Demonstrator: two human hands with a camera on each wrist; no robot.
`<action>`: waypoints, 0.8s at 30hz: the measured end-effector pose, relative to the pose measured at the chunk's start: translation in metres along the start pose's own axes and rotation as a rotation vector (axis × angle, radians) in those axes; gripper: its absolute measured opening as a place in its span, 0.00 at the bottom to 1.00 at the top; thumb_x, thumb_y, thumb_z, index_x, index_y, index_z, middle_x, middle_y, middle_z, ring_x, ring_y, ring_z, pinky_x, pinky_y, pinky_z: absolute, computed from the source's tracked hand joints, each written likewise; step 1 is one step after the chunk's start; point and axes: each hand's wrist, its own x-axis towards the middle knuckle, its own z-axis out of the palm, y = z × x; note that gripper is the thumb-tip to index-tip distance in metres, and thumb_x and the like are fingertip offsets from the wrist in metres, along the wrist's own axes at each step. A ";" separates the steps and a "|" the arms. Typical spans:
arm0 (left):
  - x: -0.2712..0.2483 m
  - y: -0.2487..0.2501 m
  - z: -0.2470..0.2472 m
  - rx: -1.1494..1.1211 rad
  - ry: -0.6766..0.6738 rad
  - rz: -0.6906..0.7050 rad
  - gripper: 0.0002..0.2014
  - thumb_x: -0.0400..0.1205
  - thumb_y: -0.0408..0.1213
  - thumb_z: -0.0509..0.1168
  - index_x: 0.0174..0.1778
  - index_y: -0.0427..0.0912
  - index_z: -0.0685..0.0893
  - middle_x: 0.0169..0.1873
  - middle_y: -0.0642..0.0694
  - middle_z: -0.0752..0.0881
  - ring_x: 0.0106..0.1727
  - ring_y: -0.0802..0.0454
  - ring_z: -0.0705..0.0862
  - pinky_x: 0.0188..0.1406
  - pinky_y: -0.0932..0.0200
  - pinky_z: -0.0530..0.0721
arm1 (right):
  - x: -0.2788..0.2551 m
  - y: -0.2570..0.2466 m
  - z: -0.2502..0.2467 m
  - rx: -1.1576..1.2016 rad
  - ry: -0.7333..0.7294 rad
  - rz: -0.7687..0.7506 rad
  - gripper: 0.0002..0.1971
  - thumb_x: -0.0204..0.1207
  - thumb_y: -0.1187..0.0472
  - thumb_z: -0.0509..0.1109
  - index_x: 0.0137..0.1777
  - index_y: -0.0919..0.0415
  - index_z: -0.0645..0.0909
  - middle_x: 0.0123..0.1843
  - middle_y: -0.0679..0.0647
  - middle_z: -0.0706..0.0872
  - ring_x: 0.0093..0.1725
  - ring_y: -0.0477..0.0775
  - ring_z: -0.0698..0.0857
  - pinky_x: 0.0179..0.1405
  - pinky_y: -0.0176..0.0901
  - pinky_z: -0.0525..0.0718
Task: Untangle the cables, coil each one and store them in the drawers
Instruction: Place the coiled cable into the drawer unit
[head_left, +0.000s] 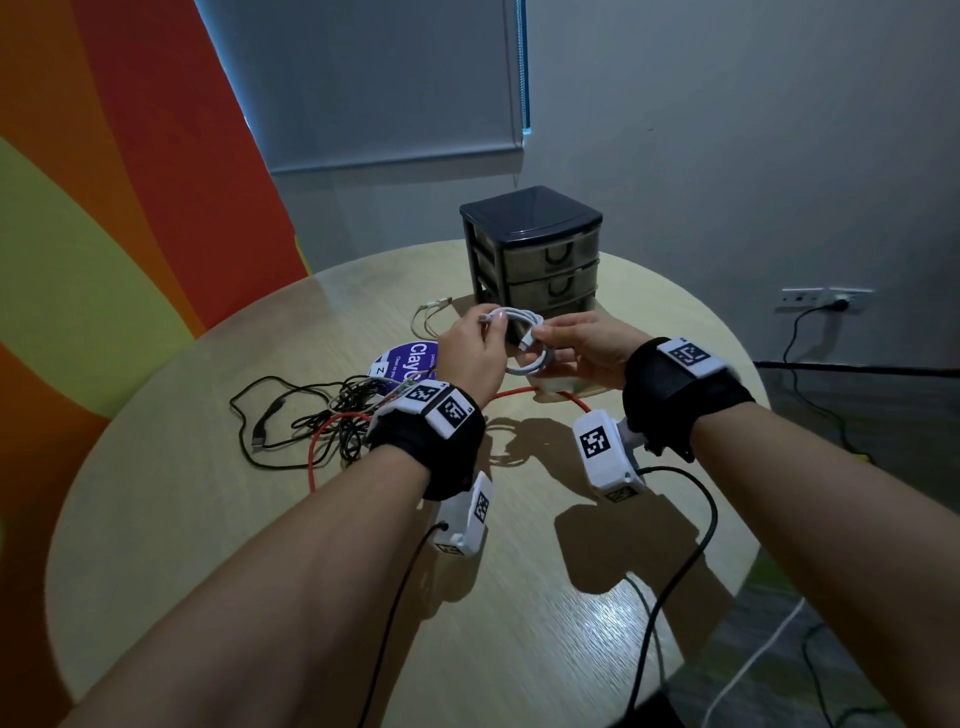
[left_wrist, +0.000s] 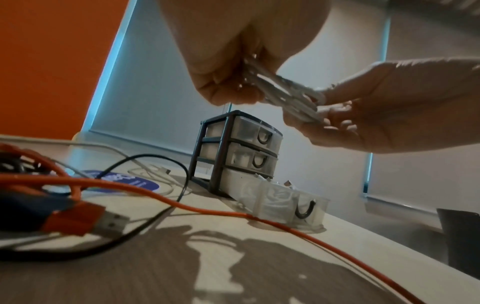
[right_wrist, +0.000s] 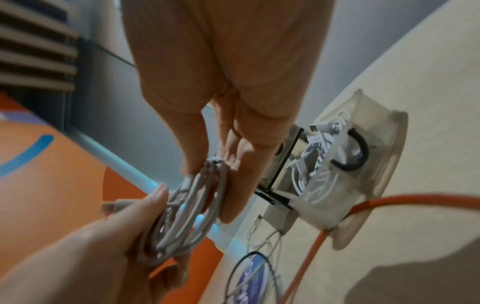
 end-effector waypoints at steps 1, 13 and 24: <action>-0.001 -0.001 0.003 -0.030 -0.049 -0.044 0.15 0.87 0.41 0.55 0.62 0.38 0.82 0.52 0.39 0.87 0.54 0.45 0.83 0.47 0.61 0.75 | 0.001 0.001 -0.002 -0.053 0.032 -0.001 0.06 0.81 0.67 0.64 0.48 0.66 0.83 0.38 0.60 0.86 0.38 0.52 0.87 0.38 0.38 0.89; 0.019 0.008 0.031 -0.143 -0.210 -0.210 0.15 0.82 0.44 0.62 0.62 0.44 0.85 0.51 0.42 0.89 0.54 0.41 0.86 0.55 0.44 0.85 | 0.017 -0.014 -0.039 -0.232 0.361 -0.144 0.07 0.73 0.70 0.73 0.51 0.67 0.84 0.37 0.59 0.85 0.34 0.51 0.86 0.30 0.36 0.85; 0.042 0.010 0.058 -0.185 -0.200 -0.246 0.17 0.83 0.47 0.60 0.60 0.43 0.87 0.52 0.43 0.89 0.56 0.44 0.86 0.60 0.46 0.83 | 0.055 -0.015 -0.059 -0.321 0.508 -0.109 0.09 0.68 0.70 0.76 0.49 0.65 0.86 0.41 0.59 0.86 0.41 0.56 0.88 0.44 0.47 0.89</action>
